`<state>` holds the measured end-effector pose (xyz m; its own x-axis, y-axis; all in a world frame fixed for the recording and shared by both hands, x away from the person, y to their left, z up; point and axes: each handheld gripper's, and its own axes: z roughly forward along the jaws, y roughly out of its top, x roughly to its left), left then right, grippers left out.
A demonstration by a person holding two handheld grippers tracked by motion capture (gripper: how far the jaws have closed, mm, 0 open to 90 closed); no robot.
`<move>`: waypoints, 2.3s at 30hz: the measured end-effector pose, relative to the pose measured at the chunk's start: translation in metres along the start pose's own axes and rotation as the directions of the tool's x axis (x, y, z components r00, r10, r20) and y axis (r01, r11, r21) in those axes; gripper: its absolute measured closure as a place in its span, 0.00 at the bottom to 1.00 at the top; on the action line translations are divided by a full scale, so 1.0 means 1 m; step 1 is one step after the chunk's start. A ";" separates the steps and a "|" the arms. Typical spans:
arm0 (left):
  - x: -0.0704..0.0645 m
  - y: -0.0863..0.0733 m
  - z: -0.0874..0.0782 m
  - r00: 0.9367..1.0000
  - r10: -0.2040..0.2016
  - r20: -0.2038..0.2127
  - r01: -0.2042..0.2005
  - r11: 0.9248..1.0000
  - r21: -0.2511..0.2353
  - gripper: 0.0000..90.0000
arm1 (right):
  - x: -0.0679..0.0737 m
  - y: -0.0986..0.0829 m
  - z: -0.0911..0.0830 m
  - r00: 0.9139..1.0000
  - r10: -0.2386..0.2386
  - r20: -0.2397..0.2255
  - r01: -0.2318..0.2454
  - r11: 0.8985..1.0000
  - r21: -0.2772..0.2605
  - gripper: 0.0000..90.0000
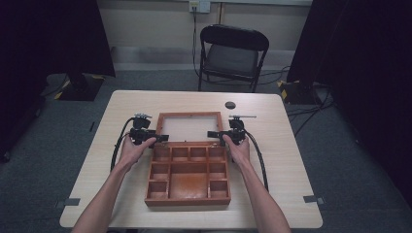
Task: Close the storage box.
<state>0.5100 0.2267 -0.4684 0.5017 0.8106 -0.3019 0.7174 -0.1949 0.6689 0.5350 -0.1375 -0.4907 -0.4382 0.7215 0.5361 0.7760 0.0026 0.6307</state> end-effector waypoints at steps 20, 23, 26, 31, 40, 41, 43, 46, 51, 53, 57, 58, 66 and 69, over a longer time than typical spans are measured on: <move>-0.003 0.003 -0.005 1.000 0.023 -0.003 -0.023 0.999 -0.032 0.26 | 0.008 0.003 -0.010 0.998 -0.063 0.020 0.064 0.995 -0.074 0.41; -0.004 0.004 -0.006 0.999 0.040 -0.013 -0.040 0.999 -0.033 0.26 | 0.008 0.004 -0.012 0.998 -0.064 0.014 0.065 0.995 -0.076 0.43; -0.006 0.005 -0.008 0.999 0.049 -0.023 -0.050 0.998 -0.037 0.27 | 0.009 0.004 -0.013 0.997 -0.069 0.018 0.071 0.994 -0.089 0.44; -0.010 0.007 -0.011 0.997 0.066 -0.028 -0.068 0.996 -0.061 0.31 | 0.013 0.007 -0.019 0.996 -0.086 0.013 0.087 0.989 -0.116 0.47; -0.017 0.011 -0.018 0.993 0.108 -0.050 -0.112 0.991 -0.073 0.35 | 0.023 0.012 -0.030 0.990 -0.141 0.020 0.143 0.981 -0.135 0.47; -0.016 0.011 -0.019 0.992 0.112 -0.052 -0.116 0.991 -0.073 0.36 | 0.023 0.012 -0.030 0.989 -0.144 0.021 0.146 0.980 -0.136 0.47; -0.015 0.011 -0.021 0.994 0.103 -0.046 -0.107 0.991 -0.081 0.38 | 0.024 0.012 -0.031 0.989 -0.145 0.022 0.147 0.980 -0.137 0.47; -0.014 0.013 -0.024 0.995 0.088 -0.039 -0.091 0.993 -0.081 0.43 | 0.027 0.013 -0.033 0.987 -0.156 0.030 0.159 0.978 -0.135 0.47; -0.017 0.017 -0.026 0.993 0.108 -0.050 -0.111 0.991 -0.074 0.45 | 0.030 0.016 -0.036 0.985 -0.168 0.042 0.173 0.975 -0.141 0.47; -0.018 0.017 -0.028 0.993 0.109 -0.052 -0.114 0.989 -0.097 0.48 | 0.032 0.017 -0.040 0.982 -0.184 0.049 0.189 0.971 -0.144 0.48; -0.019 0.019 -0.029 0.994 0.102 -0.042 -0.106 0.988 -0.108 0.49 | 0.034 0.016 -0.044 0.979 -0.197 0.051 0.202 0.968 -0.149 0.48; -0.019 0.019 -0.029 0.993 0.109 -0.052 -0.114 0.988 -0.106 0.49 | 0.034 0.016 -0.044 0.979 -0.196 0.052 0.202 0.968 -0.152 0.47; -0.025 0.023 -0.029 0.990 0.122 -0.067 -0.128 0.987 -0.102 0.48 | 0.039 0.015 -0.048 0.975 -0.211 0.073 0.220 0.963 -0.154 0.47; -0.025 0.025 -0.029 0.990 0.123 -0.063 -0.129 0.986 -0.106 0.49 | 0.039 0.015 -0.051 0.973 -0.217 0.078 0.227 0.961 -0.159 0.47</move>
<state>0.5012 0.2176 -0.4245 0.5546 0.8138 -0.1735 0.5909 -0.2383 0.7708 0.5061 -0.1444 -0.4314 -0.5595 0.7555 0.3408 0.5738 0.0565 0.8170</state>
